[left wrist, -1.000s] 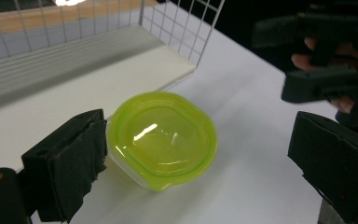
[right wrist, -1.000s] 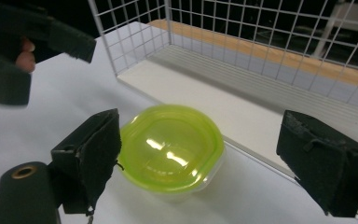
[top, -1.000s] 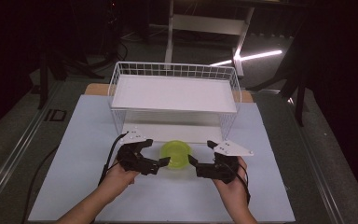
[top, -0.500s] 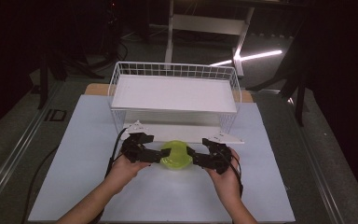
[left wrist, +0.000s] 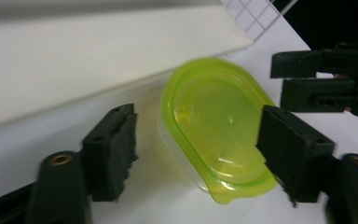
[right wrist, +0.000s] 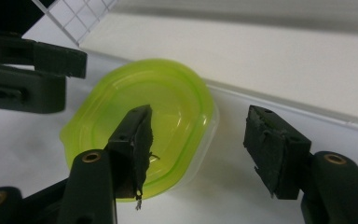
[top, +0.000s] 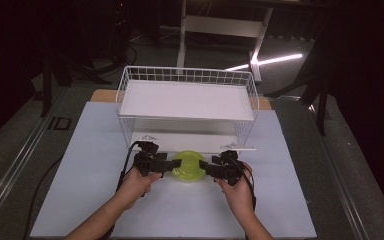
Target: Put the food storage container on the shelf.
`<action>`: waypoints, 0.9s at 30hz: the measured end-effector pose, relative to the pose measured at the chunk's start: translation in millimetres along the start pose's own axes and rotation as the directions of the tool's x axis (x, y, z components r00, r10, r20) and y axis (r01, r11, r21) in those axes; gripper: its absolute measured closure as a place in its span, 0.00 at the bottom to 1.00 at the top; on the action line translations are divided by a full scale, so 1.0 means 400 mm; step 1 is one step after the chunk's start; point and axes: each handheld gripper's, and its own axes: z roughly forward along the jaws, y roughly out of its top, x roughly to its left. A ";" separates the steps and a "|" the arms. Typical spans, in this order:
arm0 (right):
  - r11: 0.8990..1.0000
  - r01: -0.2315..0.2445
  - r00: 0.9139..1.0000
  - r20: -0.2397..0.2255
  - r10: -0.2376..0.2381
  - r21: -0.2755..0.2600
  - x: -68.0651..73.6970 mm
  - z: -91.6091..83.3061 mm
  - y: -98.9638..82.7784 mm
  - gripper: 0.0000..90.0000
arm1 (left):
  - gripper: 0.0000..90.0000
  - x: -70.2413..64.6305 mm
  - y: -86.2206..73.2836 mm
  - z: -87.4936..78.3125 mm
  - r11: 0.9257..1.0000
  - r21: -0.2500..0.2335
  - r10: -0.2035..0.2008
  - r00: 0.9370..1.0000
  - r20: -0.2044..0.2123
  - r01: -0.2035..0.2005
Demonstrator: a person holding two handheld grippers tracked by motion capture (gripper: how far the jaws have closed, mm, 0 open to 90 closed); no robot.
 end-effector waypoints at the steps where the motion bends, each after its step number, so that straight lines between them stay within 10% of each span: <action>1: 1.000 -0.004 1.000 0.002 0.004 0.007 0.000 0.004 0.001 0.47 | 0.37 0.000 -0.002 0.004 1.000 0.010 -0.004 1.000 0.007 0.004; 27: 0.975 -0.181 0.982 -0.022 0.186 0.125 -0.011 0.026 0.003 0.79 | 0.74 0.032 -0.020 0.025 0.990 0.093 -0.117 0.990 0.085 0.109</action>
